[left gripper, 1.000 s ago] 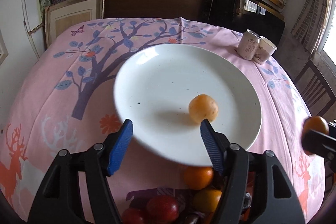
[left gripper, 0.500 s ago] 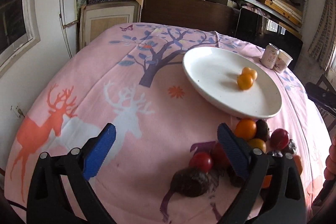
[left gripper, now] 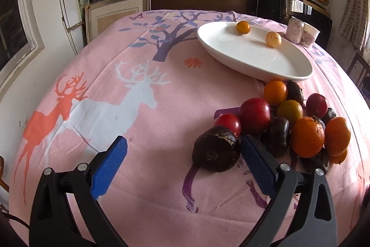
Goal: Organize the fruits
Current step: 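Grasp a dark passion fruit with the left tool while the right tool grasps another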
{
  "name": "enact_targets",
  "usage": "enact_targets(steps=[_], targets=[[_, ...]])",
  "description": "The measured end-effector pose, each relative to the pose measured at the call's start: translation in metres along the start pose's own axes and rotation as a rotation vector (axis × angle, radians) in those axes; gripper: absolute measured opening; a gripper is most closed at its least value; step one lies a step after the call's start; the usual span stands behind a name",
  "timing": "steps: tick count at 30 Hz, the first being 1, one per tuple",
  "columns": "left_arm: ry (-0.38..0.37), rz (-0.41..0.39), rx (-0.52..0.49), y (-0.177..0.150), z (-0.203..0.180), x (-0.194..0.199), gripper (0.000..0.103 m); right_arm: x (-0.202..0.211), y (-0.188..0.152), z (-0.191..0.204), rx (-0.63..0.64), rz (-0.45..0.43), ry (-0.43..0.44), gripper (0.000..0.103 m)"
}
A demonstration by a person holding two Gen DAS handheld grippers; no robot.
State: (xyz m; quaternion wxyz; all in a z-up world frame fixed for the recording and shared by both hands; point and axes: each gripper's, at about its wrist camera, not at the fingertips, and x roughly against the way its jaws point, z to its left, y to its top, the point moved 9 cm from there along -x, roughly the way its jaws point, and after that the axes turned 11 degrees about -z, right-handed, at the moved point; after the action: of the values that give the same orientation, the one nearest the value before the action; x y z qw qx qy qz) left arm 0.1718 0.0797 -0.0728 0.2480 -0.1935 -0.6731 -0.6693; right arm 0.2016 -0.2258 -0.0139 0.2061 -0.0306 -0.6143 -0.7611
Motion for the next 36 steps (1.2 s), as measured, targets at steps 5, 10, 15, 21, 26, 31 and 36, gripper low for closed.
enact_targets(steps=[5,10,15,21,26,31,36], targets=[[0.064,-0.022,0.116,0.001,0.033,0.004,0.097,0.002,-0.005,-0.003,0.008,0.013,-0.022,0.083],[0.062,-0.031,0.064,0.002,0.026,0.006,0.096,-0.002,-0.010,-0.004,0.011,0.036,-0.032,0.084],[-0.005,0.035,-0.036,-0.005,0.001,-0.007,0.070,-0.003,-0.014,0.000,0.026,0.051,-0.023,0.084],[-0.103,0.072,-0.009,-0.010,-0.007,-0.014,0.047,-0.005,-0.019,-0.008,0.013,0.078,-0.046,0.084],[-0.142,0.097,-0.073,-0.015,-0.025,-0.017,0.072,-0.011,-0.027,-0.014,0.005,0.129,-0.067,0.084],[-0.150,0.110,-0.098,-0.017,-0.032,-0.019,0.084,-0.017,-0.041,-0.021,0.011,0.207,-0.092,0.077],[-0.111,0.113,-0.099,-0.018,-0.031,-0.020,0.089,-0.024,-0.060,-0.011,0.059,0.298,-0.057,0.063]])
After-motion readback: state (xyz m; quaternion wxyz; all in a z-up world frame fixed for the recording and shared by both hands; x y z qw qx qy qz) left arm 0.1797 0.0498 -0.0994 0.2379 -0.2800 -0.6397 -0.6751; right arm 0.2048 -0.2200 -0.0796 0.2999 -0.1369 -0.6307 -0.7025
